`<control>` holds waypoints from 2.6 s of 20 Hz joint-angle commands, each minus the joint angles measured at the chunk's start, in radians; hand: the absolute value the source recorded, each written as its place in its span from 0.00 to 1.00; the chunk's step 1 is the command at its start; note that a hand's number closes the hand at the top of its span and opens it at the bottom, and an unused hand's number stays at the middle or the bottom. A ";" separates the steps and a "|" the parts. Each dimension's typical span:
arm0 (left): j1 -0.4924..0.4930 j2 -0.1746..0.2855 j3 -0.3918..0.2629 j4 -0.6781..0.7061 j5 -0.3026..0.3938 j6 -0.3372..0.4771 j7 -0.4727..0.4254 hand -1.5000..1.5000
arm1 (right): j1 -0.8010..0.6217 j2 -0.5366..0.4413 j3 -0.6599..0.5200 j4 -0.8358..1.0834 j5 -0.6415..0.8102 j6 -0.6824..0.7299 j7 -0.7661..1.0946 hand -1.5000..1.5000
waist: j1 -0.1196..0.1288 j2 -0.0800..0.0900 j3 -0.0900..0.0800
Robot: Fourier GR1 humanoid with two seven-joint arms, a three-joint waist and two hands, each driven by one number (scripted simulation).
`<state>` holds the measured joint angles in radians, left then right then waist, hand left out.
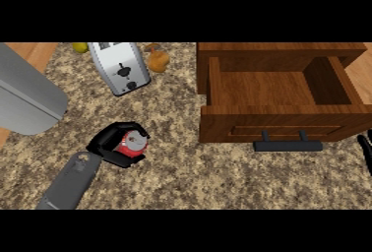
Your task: Pick up the can, place it into the drawer and close the drawer
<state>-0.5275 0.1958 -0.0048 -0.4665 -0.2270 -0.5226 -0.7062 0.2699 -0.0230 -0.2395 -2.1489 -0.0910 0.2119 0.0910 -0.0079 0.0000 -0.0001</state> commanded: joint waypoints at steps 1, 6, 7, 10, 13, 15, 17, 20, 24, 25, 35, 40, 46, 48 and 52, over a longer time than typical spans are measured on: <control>0.015 -0.023 -0.008 -0.014 0.018 -0.102 -0.036 1.00 | -0.006 0.000 -0.002 -0.051 -0.013 -0.013 0.059 0.00 | 0.000 0.000 0.000; 0.072 0.002 0.166 -0.062 0.160 0.116 0.063 1.00 | 0.028 -0.025 -0.054 -0.036 -0.056 0.008 0.007 0.00 | 0.018 -0.004 0.001; 0.059 -0.021 0.222 -0.063 0.200 0.210 0.127 1.00 | 0.072 0.017 0.005 -0.055 -0.005 0.005 -0.012 0.00 | 0.026 -0.009 0.001; 0.061 -0.012 0.348 -0.070 0.284 0.378 0.138 1.00 | 0.069 0.017 -0.011 -0.043 -0.013 0.001 -0.023 0.00 | 0.028 -0.007 0.002; 0.084 -0.087 0.326 -0.177 0.285 0.466 0.149 1.00 | 0.008 0.013 0.005 -0.026 0.008 -0.022 0.020 0.00 | 0.024 -0.006 0.001; 0.132 -0.096 0.294 -0.329 0.302 0.449 0.221 1.00 | 0.011 0.009 -0.022 0.014 0.000 -0.010 -0.021 0.00 | 0.018 -0.005 0.001; 0.215 -0.141 0.244 -0.494 0.296 0.474 0.268 1.00 | 0.053 0.014 -0.026 -0.037 -0.029 0.006 -0.009 0.00 | 0.017 -0.007 0.001; 0.233 -0.161 0.178 -0.647 0.278 0.494 0.413 1.00 | 0.017 0.022 0.028 0.012 0.043 -0.046 -0.048 0.00 | 0.016 -0.004 0.001; 0.183 -0.189 0.107 -0.822 0.245 0.555 0.565 1.00 | 0.003 0.022 -0.001 -0.008 0.003 -0.028 -0.004 0.00 | 0.017 -0.006 0.001; 0.223 -0.193 0.080 -0.830 0.233 0.558 0.520 1.00 | 0.073 0.009 -0.026 -0.096 -0.029 0.002 0.021 0.00 | 0.008 -0.005 0.001; 0.022 -0.196 -0.029 -0.958 0.230 0.675 0.836 1.00 | 0.013 0.018 -0.022 -0.094 -0.021 -0.013 0.064 0.00 | 0.004 -0.001 0.000; -0.189 -0.196 -0.069 -0.878 0.214 0.757 0.922 1.00 | -0.038 -0.022 -0.065 -0.090 -0.059 -0.023 0.104 0.00 | -0.001 0.000 0.000; -0.384 -0.196 -0.150 -0.795 0.219 0.914 0.997 1.00 | 0.008 0.002 -0.051 -0.088 -0.038 -0.007 0.070 0.00 | -0.007 0.000 0.000; -0.435 -0.196 -0.214 -0.722 0.263 0.981 0.951 1.00 | 0.009 0.022 0.019 -0.105 0.009 -0.041 0.063 0.00 | -0.014 0.002 0.000; -0.580 -0.196 -0.186 -0.604 0.280 0.990 0.978 1.00 | -0.014 0.001 -0.046 -0.024 -0.021 0.012 -0.002 0.00 | -0.017 0.004 0.001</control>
<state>-0.9834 0.0001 -0.1794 -1.1872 0.0226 0.4210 0.2783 0.2891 -0.0202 -0.2898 -2.2101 -0.1272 0.2212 0.1136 -0.0197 0.0008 0.0005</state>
